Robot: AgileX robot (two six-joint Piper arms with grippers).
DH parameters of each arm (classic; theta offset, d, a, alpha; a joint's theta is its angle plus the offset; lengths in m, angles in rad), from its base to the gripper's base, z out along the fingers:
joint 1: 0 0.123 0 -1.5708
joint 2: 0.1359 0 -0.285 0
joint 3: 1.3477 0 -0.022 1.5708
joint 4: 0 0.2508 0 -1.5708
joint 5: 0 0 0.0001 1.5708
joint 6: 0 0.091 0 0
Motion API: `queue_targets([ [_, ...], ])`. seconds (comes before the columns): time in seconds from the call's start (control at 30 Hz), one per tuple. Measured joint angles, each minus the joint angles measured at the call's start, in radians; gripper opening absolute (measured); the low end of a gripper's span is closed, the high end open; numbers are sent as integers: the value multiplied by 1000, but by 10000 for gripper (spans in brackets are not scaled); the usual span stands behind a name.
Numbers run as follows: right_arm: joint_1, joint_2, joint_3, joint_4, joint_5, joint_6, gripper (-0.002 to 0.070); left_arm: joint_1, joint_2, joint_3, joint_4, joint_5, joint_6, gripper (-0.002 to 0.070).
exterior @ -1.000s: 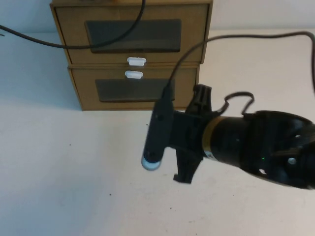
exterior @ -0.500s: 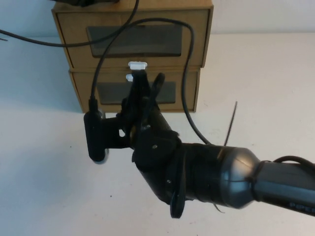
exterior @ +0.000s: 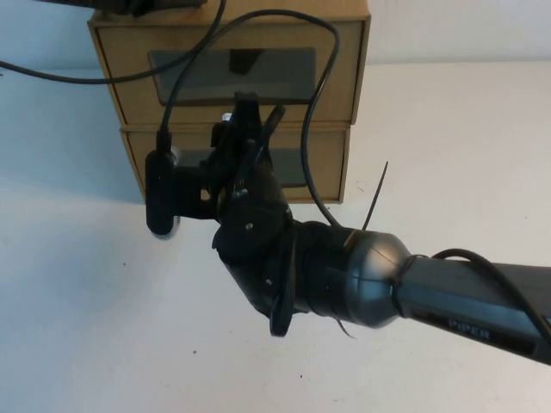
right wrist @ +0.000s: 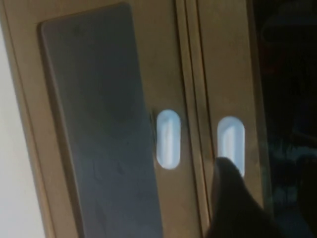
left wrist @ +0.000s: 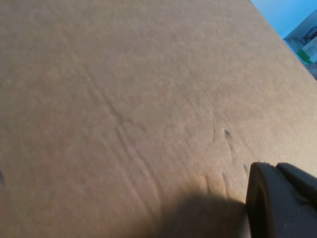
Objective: Open the shoe box
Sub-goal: 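Pull the top drawer of the cardboard box fully open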
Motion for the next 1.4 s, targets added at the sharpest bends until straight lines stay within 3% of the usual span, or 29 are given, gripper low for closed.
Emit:
queue_targets([
  [0.63, -89, 84, -93, -4, -87, 8, 289, 0, 4, 0, -8, 20, 24, -4],
  [1.3, -124, 131, -143, -13, -131, 10, 265, 0, 6, -4, -8, 25, 26, -4],
  [1.4, -137, 131, -149, -13, -152, 10, 237, 0, 6, -4, -8, 25, 26, -4],
])
